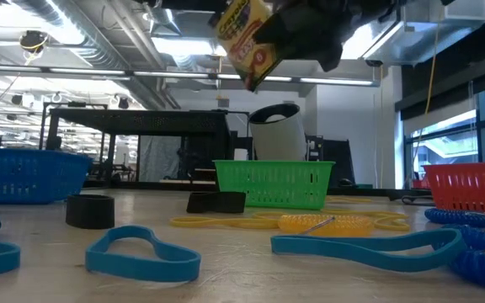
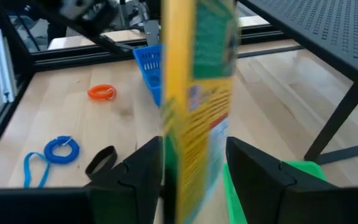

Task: Pick & Place Office Desk Supplies
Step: Put the crayon box into the red bin

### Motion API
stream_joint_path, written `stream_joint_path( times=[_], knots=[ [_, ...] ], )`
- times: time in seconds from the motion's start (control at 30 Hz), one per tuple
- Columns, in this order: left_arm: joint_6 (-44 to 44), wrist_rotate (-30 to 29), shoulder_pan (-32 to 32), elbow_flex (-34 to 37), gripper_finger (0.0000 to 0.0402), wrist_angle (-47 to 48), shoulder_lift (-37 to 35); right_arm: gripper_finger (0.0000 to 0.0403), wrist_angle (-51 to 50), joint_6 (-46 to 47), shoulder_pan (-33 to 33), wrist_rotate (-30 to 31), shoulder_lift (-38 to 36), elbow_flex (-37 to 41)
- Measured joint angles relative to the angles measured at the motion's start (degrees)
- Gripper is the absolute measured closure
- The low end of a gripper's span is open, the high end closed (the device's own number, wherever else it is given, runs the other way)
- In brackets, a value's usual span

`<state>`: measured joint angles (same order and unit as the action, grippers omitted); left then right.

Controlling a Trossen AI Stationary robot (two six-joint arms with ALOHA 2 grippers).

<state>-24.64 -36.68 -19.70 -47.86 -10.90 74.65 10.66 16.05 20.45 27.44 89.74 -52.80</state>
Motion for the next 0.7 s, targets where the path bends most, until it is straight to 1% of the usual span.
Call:
stream_joint_path(
  times=[0.1,0.2,0.27,0.4,0.6,0.7],
  knots=[
    [-0.13,2.08,-0.02,0.0,0.0399,-0.86,0.0,0.0224,0.29,0.02,-0.43,0.03,0.68,0.0],
    [-0.13,2.15,-0.03,0.0,0.04,-0.91,0.0,0.0229,0.2,0.04,-0.53,0.05,0.89,0.0],
    [-0.15,2.14,-0.07,0.0,0.0398,-0.93,0.0,0.0239,0.3,0.07,-0.53,0.18,0.86,0.0],
    [-0.13,2.14,-0.07,0.0,0.0398,-0.93,0.0,0.028,0.3,0.19,-0.53,0.16,0.86,0.0],
    [-0.09,2.07,-0.07,0.0,0.0398,-0.93,0.0,0.0371,0.24,0.41,-0.53,-0.03,0.86,0.0],
    [-0.01,2.01,-0.07,0.0,0.0395,-0.93,0.0,0.0373,0.2,0.02,-0.53,-0.04,0.86,0.0]
  ],
)
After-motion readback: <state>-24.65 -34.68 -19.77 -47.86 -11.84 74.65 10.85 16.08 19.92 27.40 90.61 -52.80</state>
